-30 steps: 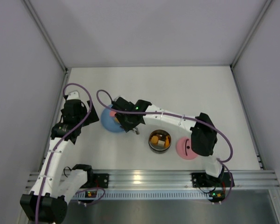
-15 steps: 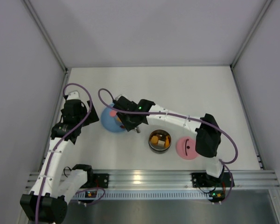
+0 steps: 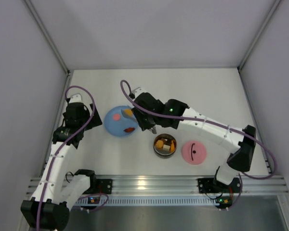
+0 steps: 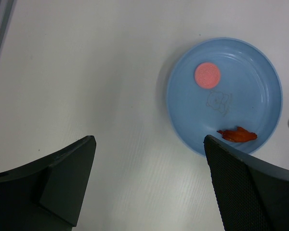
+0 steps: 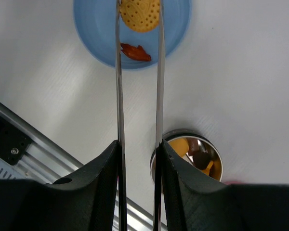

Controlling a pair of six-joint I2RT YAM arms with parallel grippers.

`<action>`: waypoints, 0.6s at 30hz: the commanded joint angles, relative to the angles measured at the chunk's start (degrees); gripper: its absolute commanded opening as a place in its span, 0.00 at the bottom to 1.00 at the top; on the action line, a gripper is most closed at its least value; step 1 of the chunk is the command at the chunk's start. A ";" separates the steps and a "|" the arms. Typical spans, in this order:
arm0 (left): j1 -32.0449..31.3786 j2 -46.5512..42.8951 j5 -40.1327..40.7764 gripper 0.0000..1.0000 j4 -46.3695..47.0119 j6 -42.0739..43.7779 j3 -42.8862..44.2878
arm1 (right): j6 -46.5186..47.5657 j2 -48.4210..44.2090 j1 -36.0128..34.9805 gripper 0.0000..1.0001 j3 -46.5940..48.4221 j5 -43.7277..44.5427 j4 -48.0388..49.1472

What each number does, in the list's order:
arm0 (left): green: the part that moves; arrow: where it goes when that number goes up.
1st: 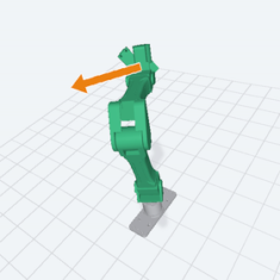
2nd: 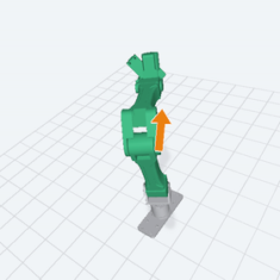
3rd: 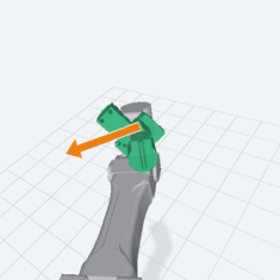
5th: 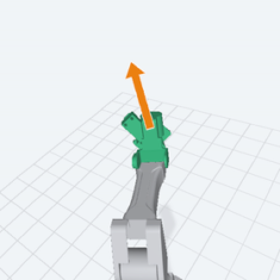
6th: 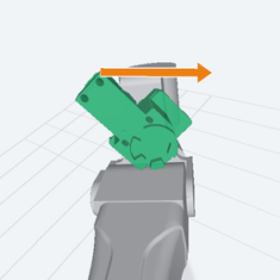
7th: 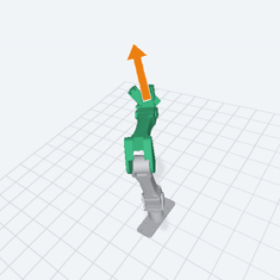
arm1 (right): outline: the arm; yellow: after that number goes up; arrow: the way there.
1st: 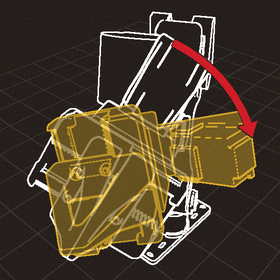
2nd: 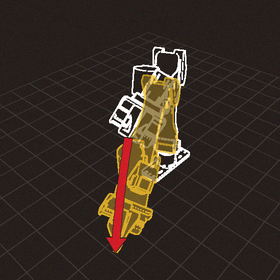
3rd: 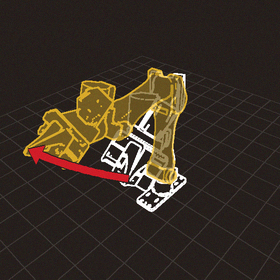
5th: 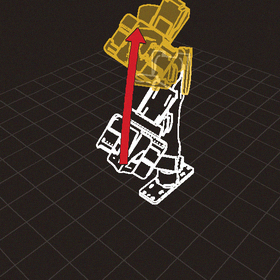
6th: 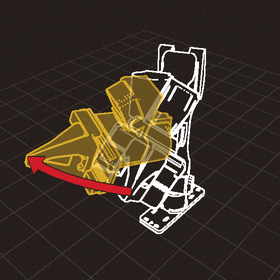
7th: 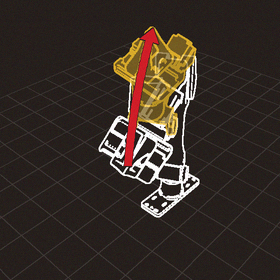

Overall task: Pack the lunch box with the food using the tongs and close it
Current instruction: Pick up the fake food from the plate, then place the fake food in the packing box.

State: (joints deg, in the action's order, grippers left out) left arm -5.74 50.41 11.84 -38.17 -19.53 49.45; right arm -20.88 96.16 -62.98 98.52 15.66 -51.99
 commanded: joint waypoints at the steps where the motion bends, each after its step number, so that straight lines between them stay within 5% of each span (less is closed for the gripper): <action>1: -0.24 -0.23 0.12 0.99 1.00 0.46 -0.23 | -1.61 -10.34 -0.74 0.27 -5.24 1.83 -2.85; 10: -0.24 -0.58 -0.41 0.99 1.08 0.54 -0.23 | -8.90 -35.56 -0.83 0.29 -26.77 3.76 -10.14; 18: -0.24 -0.40 -0.59 0.99 0.91 0.46 -0.14 | -13.83 -44.91 -0.83 0.29 -36.20 2.36 -14.11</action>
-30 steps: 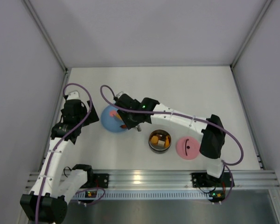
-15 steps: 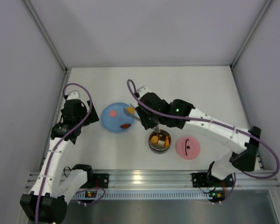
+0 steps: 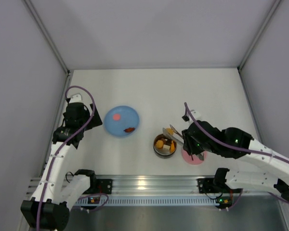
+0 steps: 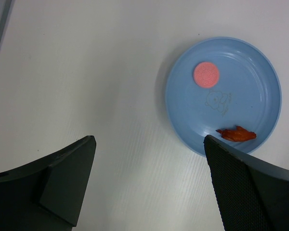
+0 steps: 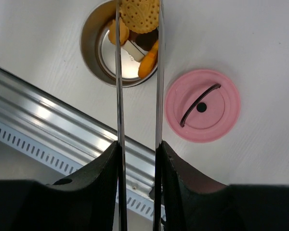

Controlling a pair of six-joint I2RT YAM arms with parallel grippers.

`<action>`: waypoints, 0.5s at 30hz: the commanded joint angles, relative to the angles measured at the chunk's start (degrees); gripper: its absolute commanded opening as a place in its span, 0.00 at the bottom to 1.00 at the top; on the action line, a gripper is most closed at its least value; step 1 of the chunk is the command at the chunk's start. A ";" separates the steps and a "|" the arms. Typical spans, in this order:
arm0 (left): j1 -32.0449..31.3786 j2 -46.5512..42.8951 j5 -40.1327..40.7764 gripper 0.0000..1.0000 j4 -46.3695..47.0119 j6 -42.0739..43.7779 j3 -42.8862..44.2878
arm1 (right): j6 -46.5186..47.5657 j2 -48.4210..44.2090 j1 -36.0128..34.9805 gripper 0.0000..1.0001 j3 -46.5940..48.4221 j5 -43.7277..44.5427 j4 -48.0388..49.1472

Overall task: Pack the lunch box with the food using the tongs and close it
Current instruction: Place the fake food in the packing box.

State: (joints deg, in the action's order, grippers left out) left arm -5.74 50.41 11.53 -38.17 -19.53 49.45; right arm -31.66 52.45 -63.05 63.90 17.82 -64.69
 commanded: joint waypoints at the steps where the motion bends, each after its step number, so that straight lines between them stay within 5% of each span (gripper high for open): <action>1: -0.24 -0.49 -0.28 0.99 0.99 0.54 -0.14 | -3.14 -1.81 -0.76 0.29 -2.72 0.02 -1.15; 15: -0.24 -0.40 -0.28 0.99 0.99 0.46 -0.14 | -2.88 -1.47 -0.85 0.31 -5.27 -2.36 2.02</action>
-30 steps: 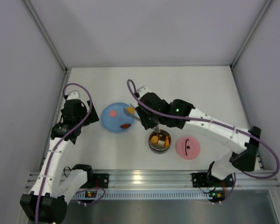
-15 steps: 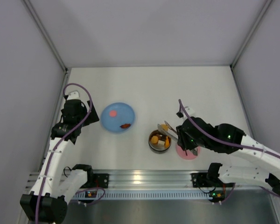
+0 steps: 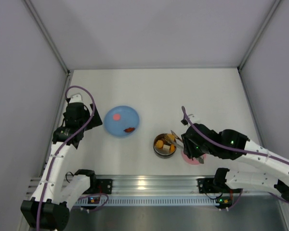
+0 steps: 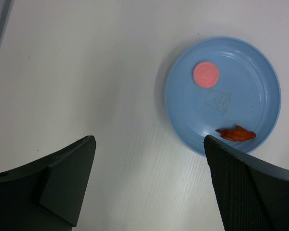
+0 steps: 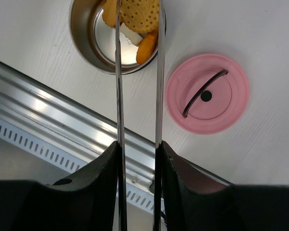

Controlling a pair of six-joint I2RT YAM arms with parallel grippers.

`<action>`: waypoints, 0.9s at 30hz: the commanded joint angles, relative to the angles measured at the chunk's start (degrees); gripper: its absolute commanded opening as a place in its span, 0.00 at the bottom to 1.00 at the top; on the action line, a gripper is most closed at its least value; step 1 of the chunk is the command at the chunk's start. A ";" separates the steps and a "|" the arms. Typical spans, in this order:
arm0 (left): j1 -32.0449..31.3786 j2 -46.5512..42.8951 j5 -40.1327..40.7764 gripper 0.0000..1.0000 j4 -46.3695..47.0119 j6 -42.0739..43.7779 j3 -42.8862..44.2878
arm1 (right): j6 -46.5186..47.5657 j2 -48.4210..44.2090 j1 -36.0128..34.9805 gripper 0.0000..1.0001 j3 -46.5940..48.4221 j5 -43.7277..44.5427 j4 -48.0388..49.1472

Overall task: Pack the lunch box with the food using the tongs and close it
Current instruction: Place the fake food in the packing box.

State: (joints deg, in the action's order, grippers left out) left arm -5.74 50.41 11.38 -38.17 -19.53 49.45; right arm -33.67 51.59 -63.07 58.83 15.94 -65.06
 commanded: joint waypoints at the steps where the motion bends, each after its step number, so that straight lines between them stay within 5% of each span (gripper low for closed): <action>1: -0.24 -0.40 -0.04 0.99 0.91 0.54 -0.14 | -0.87 -0.53 -0.83 0.31 -0.47 -0.56 2.48; 10: -0.24 -0.40 -0.04 0.99 0.91 0.46 -0.14 | -0.78 -1.05 -1.00 0.41 -0.29 -1.18 2.92; 27: -0.24 -0.40 0.14 0.99 0.91 0.54 -0.14 | 0.01 -0.09 -1.36 0.43 1.99 -2.85 3.44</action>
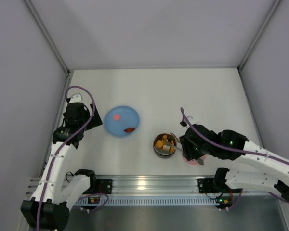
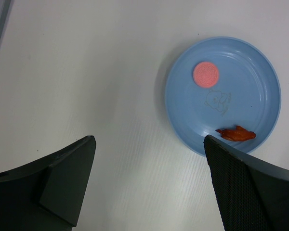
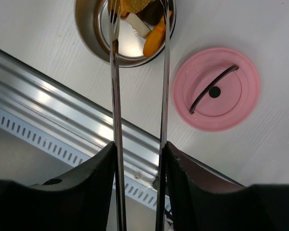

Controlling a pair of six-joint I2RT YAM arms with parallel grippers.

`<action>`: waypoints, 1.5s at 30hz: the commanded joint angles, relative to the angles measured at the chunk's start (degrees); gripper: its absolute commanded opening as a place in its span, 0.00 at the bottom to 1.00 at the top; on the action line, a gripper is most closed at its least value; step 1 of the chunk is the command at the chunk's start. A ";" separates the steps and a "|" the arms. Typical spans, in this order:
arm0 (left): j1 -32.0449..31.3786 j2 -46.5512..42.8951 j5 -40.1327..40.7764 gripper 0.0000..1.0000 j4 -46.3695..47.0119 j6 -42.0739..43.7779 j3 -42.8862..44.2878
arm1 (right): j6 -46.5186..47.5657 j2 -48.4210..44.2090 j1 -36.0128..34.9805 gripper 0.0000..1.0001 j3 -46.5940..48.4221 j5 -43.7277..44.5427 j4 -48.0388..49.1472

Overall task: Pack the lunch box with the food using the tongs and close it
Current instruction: Place the fake food in the packing box, then pick up the fake food from the plate.

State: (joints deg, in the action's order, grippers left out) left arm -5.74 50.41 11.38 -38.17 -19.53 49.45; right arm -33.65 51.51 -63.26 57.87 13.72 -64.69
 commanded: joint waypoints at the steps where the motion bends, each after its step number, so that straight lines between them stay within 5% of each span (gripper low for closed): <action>1: -0.24 -0.40 0.14 0.99 0.91 0.54 -0.14 | 0.07 0.09 -1.25 0.43 3.13 -0.45 2.90; 17: -0.24 -0.49 0.23 0.99 0.82 0.54 -0.14 | 3.76 6.58 -1.25 0.42 17.09 0.70 0.78; 33: -0.24 0.30 0.40 0.99 0.91 0.54 -0.32 | 15.89 43.13 -0.98 0.43 46.54 -1.41 7.56; 45: -0.33 0.48 0.49 0.99 0.73 0.46 -0.32 | 17.83 48.16 0.33 0.43 39.96 -4.66 13.71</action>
State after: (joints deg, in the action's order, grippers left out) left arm -5.76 50.81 11.40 -38.17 -19.53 49.43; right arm -17.39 98.89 -63.53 98.39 9.93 -55.79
